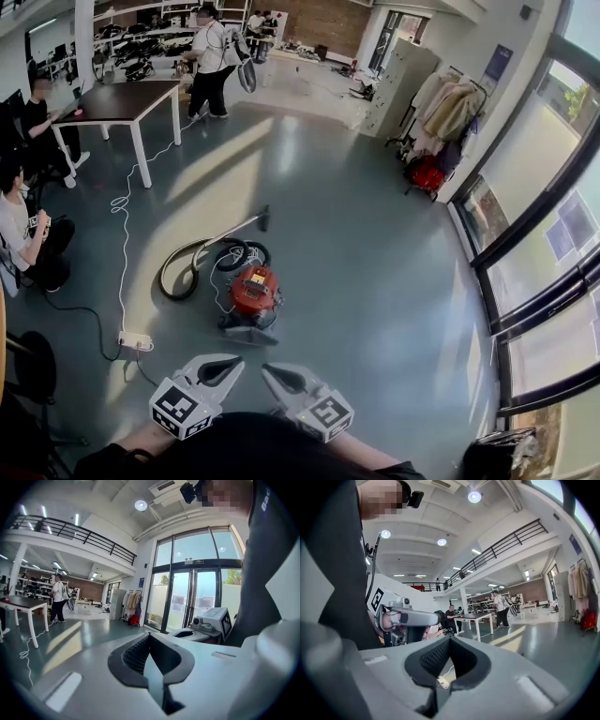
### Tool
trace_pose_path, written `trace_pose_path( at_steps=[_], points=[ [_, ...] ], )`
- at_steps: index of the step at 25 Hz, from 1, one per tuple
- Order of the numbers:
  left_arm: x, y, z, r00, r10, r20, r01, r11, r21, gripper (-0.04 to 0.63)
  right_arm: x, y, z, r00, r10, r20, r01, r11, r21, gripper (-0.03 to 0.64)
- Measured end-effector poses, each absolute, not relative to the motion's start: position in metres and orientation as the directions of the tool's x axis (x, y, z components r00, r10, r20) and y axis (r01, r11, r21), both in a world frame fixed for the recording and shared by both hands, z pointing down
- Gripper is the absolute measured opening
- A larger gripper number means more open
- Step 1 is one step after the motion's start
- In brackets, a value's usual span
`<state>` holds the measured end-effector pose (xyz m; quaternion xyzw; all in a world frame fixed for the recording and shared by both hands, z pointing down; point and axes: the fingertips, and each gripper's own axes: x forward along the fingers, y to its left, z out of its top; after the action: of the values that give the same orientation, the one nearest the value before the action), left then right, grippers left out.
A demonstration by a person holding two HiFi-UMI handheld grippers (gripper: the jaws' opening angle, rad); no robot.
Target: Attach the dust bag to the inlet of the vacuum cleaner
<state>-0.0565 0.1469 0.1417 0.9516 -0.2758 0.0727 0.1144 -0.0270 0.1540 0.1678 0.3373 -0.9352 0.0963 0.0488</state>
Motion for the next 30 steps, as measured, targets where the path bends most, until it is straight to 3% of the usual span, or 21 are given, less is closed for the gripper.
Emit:
trace_pose_path(
  at_steps=[30],
  points=[
    [-0.035,0.154,0.16,0.867,-0.436,0.239,-0.48,-0.86,0.171,0.01,-0.013,0.158,0.174,-0.748,-0.641,0.174,-0.662,0.741,-0.114,-0.009]
  ],
)
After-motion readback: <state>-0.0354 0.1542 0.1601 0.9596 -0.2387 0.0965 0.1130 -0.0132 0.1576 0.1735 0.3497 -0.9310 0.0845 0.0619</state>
